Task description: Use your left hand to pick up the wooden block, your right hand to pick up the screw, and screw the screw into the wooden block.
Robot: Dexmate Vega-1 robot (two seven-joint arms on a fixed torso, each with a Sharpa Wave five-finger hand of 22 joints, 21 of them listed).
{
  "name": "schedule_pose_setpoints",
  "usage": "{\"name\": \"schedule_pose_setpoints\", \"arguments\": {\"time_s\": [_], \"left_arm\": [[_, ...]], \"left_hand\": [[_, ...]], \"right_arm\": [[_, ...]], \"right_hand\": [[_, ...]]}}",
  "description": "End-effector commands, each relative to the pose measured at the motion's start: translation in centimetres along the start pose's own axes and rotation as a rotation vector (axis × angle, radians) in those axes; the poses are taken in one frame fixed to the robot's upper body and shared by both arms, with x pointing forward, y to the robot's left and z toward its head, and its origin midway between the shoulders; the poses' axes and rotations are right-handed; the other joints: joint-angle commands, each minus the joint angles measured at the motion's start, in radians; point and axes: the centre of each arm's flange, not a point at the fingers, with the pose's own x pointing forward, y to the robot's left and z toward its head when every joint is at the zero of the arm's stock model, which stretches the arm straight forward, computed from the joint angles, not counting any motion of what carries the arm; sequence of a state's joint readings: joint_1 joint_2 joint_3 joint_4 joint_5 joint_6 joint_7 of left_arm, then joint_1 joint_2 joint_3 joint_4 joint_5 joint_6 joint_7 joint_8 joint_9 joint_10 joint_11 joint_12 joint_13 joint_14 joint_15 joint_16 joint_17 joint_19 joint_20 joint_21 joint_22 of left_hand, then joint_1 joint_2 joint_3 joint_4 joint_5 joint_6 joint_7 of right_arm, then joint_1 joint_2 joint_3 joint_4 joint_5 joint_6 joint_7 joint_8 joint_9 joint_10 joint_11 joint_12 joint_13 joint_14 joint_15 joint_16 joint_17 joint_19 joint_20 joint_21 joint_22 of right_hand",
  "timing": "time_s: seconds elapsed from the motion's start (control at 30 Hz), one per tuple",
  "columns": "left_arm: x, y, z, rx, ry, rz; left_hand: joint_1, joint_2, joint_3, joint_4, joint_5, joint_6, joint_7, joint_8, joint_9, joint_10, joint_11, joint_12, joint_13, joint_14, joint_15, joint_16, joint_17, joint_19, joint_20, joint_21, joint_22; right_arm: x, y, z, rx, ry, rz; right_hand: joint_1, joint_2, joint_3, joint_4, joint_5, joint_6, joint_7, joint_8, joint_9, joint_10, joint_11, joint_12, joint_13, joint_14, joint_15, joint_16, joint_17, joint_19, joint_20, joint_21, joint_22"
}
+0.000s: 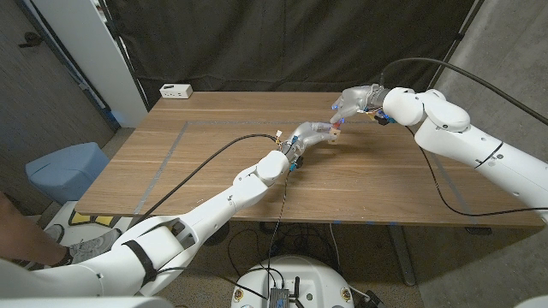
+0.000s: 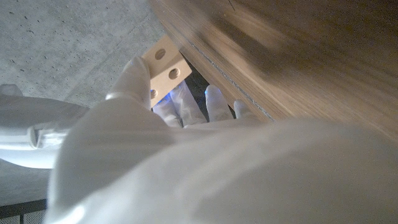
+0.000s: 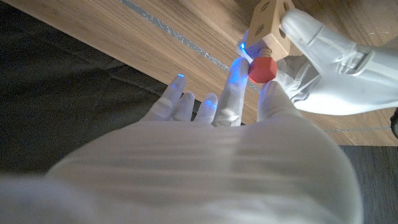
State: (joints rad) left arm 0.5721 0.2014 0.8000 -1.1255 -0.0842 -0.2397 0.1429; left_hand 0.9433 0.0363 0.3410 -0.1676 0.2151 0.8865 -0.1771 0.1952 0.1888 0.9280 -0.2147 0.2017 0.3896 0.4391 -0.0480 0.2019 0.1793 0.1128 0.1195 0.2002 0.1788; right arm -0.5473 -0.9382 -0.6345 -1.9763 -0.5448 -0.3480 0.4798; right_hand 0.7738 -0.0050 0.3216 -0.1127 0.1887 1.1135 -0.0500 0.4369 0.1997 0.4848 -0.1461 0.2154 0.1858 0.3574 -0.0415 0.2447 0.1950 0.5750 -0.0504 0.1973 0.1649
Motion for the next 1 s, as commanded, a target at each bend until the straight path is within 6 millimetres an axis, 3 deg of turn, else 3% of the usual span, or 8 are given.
{"name": "schedule_pose_setpoints", "arguments": {"time_s": [0.03,0.27,0.83,1.0], "left_arm": [[0.03,0.03,-0.02,0.0,0.0,0.0],[-0.06,0.06,-0.03,0.0,0.002,0.001],[-0.04,0.11,-0.04,-0.002,0.003,0.0],[0.05,0.1,0.02,-0.001,-0.001,-0.003]], "left_hand": [[0.007,0.035,0.022,0.013,0.004,0.026,0.012,0.006,0.005,0.005,0.0,0.007,0.026,0.009,-0.056,-0.001,0.001,0.006,0.006,0.005,0.005],[0.008,0.034,0.023,0.012,0.004,0.026,0.013,0.006,0.005,0.004,0.0,0.007,0.025,0.009,-0.056,-0.001,0.001,0.006,0.006,0.005,0.005],[0.008,0.036,0.025,0.012,0.005,0.027,0.014,0.007,0.005,0.007,0.0,0.008,0.026,0.009,-0.057,-0.001,0.001,0.005,0.006,0.005,0.005],[0.009,0.036,0.025,0.012,0.005,0.028,0.011,0.007,0.005,0.007,0.0,0.009,0.026,0.009,-0.057,-0.001,0.0,0.005,0.006,0.005,0.005]], "right_arm": [[0.13,0.42,0.43,-0.023,0.015,-0.002],[0.3,0.55,0.7,-0.053,0.036,-0.011],[0.38,0.54,0.94,-0.07,0.064,-0.05],[0.2,0.42,0.92,-0.066,0.067,-0.063]], "right_hand": [[-0.009,0.002,-0.006,-0.001,0.004,0.025,0.001,0.008,0.001,0.02,-0.001,0.008,0.003,0.016,-0.084,0.007,0.001,0.012,-0.002,0.004,0.004],[-0.015,0.004,-0.011,-0.004,0.005,0.073,0.002,0.018,-0.002,0.046,0.006,0.008,0.002,0.033,-0.089,0.008,-0.001,0.025,-0.006,0.004,0.004],[-0.027,0.017,-0.023,-0.011,0.005,0.203,0.006,0.045,-0.008,0.126,-0.025,0.009,0.0,0.079,-0.099,0.014,-0.002,0.055,-0.017,0.004,0.005],[-0.07,0.012,-0.039,0.007,0.001,0.201,0.013,0.036,-0.01,0.134,-0.013,0.004,0.0,0.084,-0.095,0.011,0.0,0.056,-0.016,0.002,0.005]]}}
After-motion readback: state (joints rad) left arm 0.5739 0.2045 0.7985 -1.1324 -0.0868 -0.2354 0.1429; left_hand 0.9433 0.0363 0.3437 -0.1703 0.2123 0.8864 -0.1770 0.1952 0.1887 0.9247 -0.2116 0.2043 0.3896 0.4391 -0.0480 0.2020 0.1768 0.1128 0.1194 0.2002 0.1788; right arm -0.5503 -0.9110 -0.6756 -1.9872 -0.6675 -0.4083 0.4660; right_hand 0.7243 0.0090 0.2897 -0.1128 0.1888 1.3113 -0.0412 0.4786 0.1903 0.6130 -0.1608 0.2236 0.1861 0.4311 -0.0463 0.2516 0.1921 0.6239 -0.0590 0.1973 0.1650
